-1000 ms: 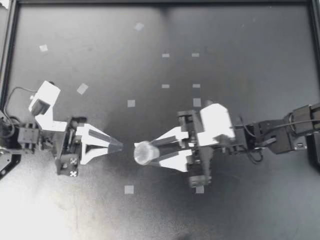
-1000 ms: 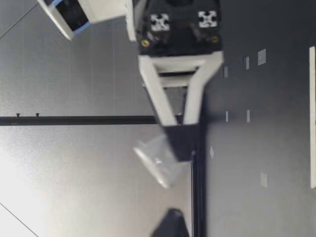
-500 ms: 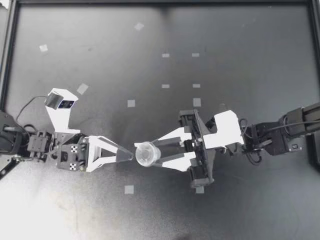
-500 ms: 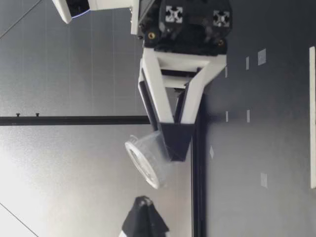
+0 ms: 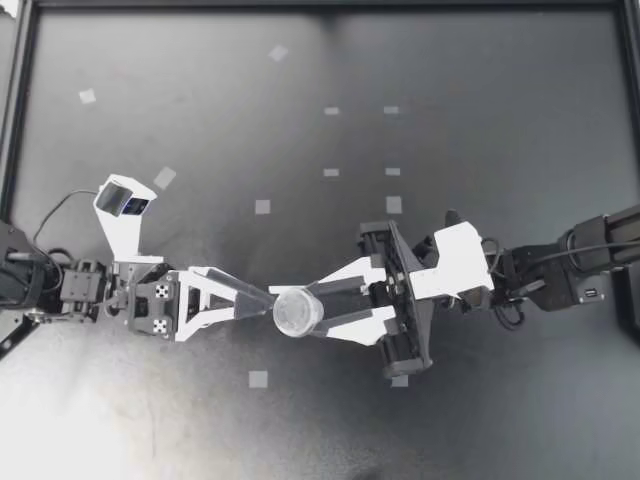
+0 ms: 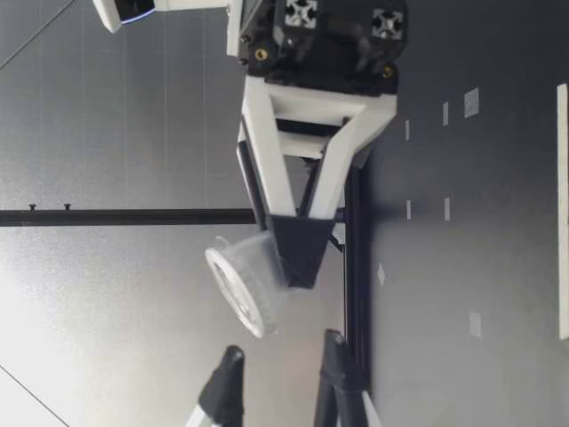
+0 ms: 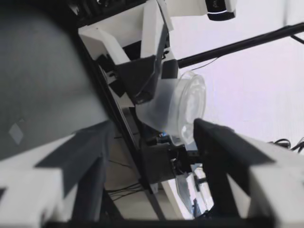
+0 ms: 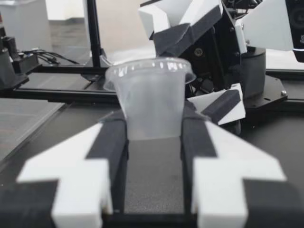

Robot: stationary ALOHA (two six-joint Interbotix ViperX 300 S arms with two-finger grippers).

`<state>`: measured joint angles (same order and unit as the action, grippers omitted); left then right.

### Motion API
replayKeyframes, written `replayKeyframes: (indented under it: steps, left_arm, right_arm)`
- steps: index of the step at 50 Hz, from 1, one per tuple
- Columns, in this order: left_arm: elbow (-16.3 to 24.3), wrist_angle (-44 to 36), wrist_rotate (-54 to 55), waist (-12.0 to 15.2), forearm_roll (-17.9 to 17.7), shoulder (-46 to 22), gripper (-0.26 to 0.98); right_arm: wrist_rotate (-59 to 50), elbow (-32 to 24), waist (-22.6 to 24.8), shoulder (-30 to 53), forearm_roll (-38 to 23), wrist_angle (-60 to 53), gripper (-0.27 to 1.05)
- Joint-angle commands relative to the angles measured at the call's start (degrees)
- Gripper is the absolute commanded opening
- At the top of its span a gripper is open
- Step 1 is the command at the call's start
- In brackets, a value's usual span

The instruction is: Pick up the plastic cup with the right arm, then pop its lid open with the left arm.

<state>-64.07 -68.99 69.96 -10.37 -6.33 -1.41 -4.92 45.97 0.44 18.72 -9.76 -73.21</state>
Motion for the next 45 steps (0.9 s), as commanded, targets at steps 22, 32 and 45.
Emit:
replayKeyframes:
  steps: [22, 32, 45]
  left_arm:
    - [1.8, 0.0, -0.2, -0.4, 0.4, 3.1, 0.64]
    - [2.0, -0.5, -0.8, -0.4, 0.4, 4.0, 0.64]
    - [1.8, -0.4, -3.2, -0.4, 0.4, 4.3, 0.64]
  right_arm:
    - [-0.6, 0.0, -1.1, 3.3, 2.0, 0.6, 0.29]
    - [-1.8, 0.1, -1.1, 4.7, 2.4, 3.1, 0.29]
    - [-2.7, 0.3, -1.1, 4.3, 2.4, 3.8, 0.29]
